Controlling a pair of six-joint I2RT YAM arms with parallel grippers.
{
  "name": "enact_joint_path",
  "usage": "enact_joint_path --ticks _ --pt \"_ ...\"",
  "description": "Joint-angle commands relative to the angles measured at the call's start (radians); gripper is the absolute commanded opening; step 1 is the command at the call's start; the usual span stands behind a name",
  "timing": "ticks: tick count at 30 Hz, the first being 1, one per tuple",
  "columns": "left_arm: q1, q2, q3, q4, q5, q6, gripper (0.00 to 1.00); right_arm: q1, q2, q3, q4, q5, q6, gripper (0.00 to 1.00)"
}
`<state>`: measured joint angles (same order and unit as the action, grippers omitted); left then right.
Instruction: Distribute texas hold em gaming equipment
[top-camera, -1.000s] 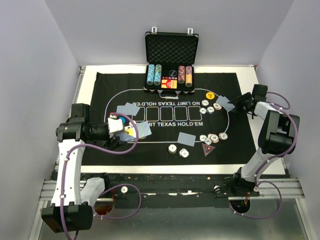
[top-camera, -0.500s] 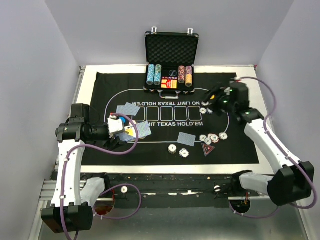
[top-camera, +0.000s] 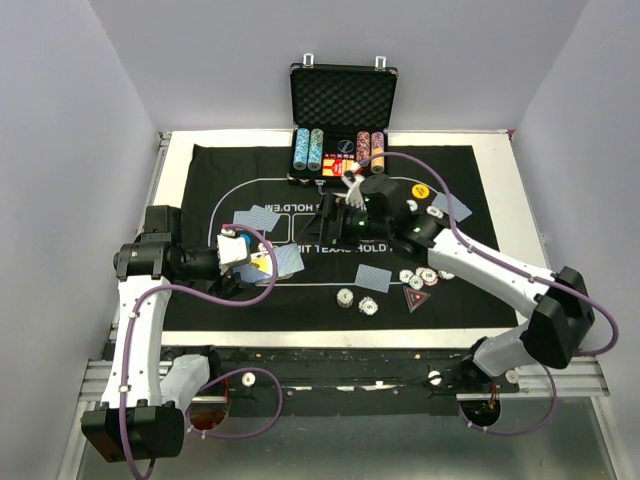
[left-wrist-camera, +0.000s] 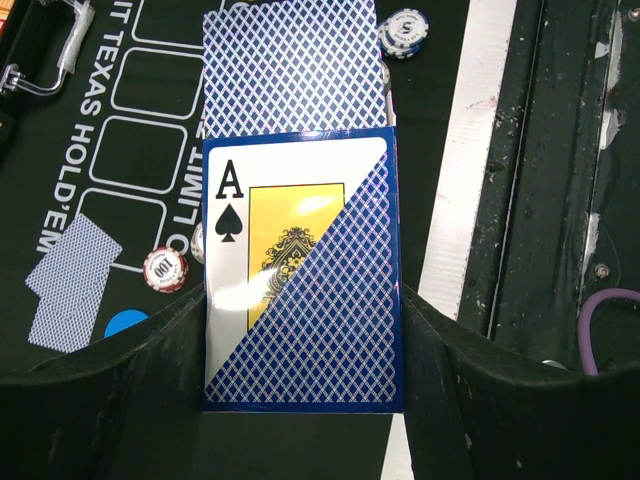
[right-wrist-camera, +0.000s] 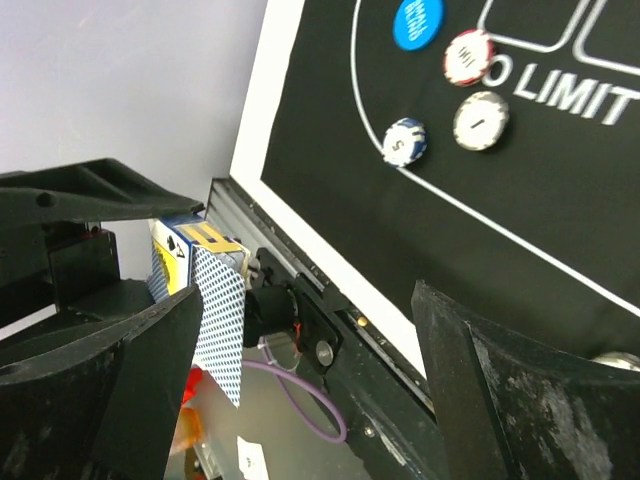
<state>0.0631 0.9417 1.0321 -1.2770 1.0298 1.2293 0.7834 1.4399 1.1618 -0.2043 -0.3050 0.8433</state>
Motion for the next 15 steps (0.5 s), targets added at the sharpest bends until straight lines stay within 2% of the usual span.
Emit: enact_joint_path --ticks 1,8,12,15 --pt "-0.006 -0.004 0.016 0.007 0.038 0.009 0.47 0.066 0.074 0.044 0.075 -0.069 0.0 0.94" --pt "-0.006 -0.003 0.016 0.013 0.038 0.009 0.47 0.116 0.125 0.032 0.109 -0.075 0.03 0.9" --pt "-0.008 0.002 0.019 0.015 0.039 0.009 0.47 0.116 0.109 0.006 0.129 -0.08 0.053 0.78" --pt "-0.009 0.003 0.022 0.016 0.039 0.006 0.47 0.114 0.091 -0.011 0.138 -0.079 0.071 0.65"
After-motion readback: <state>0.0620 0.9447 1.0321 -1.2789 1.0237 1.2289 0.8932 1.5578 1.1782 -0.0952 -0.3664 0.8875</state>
